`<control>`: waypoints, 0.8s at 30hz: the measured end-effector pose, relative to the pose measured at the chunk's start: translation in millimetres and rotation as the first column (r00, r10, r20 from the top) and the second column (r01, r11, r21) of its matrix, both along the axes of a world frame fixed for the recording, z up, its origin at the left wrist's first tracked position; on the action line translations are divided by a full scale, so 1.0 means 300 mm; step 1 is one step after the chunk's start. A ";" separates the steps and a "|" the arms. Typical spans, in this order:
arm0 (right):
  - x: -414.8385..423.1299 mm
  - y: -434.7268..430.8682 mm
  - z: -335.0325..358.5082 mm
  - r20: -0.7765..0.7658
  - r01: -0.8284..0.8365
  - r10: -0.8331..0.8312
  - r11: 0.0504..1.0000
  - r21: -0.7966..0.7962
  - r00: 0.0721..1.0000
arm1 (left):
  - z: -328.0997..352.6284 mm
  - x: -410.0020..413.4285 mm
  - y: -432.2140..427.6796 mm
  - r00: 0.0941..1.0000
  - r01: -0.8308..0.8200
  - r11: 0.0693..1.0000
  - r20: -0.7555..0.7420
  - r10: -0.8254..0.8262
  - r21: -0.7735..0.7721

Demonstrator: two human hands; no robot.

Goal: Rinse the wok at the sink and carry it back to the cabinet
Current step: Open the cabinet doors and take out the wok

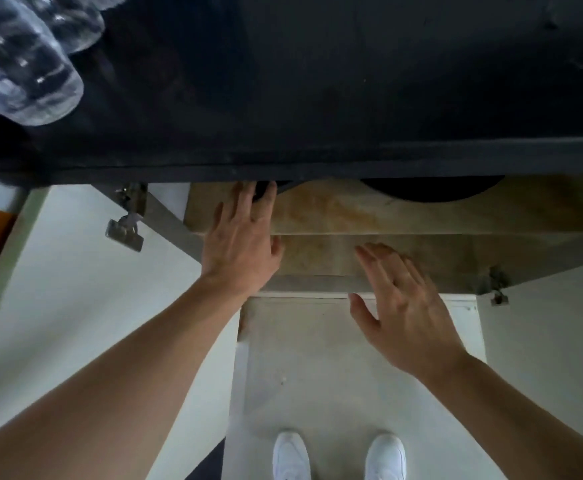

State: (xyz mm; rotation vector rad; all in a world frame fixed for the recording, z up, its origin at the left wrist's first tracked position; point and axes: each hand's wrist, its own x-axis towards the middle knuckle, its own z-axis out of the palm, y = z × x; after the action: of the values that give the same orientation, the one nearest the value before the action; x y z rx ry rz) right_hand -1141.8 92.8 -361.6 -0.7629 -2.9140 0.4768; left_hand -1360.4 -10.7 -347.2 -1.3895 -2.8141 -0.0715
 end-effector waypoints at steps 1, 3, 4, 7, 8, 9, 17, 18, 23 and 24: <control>-0.021 0.002 -0.009 -0.012 0.003 -0.003 1.000 0.001 1.000 | -0.011 -0.004 0.008 1.000 0.003 1.000 -0.003 -0.003 0.012; -0.058 0.008 -0.020 -0.033 0.019 -0.019 1.000 -0.005 0.999 | -0.021 -0.005 0.017 1.000 -0.009 1.000 0.013 0.008 0.030; -0.074 0.008 -0.023 -0.043 0.027 -0.028 1.000 -0.015 0.999 | -0.024 0.000 0.014 1.000 -0.015 0.999 0.019 0.014 0.033; -0.112 0.008 -0.032 -0.098 0.058 -0.067 0.993 -0.098 0.993 | -0.027 0.046 -0.007 1.000 0.005 0.998 0.008 -0.005 0.065; -0.122 0.010 -0.035 -0.114 0.081 -0.099 0.985 -0.152 0.989 | -0.025 0.074 -0.015 1.000 0.024 0.996 -0.001 -0.024 0.082; -0.131 0.014 -0.035 -0.125 0.113 -0.142 0.970 -0.216 0.982 | -0.024 0.105 -0.021 0.999 0.043 0.994 -0.002 -0.043 0.097; -0.150 0.080 -0.040 -0.121 0.283 -0.370 0.849 -0.447 0.921 | -0.015 0.193 0.108 0.519 -0.454 0.869 0.851 0.081 0.194; -0.152 0.089 -0.042 -0.122 0.288 -0.389 0.827 -0.482 0.913 | -0.007 0.191 0.128 0.339 -0.543 0.830 0.938 0.078 0.127; -0.171 0.114 -0.043 -0.106 0.307 -0.461 0.728 -0.613 0.881 | -0.006 0.231 0.143 0.054 -0.609 0.793 0.999 -0.003 0.036; -0.174 0.114 -0.043 -0.098 0.320 -0.486 0.701 -0.637 0.868 | -0.015 0.249 0.140 0.045 -0.616 0.787 0.999 -0.016 0.041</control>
State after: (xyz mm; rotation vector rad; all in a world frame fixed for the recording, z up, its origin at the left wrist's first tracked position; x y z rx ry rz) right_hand -1194.1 127.0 -374.4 -1.2639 -2.2205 1.3667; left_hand -1285.7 31.2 -351.6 -0.4182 -3.3010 -2.4474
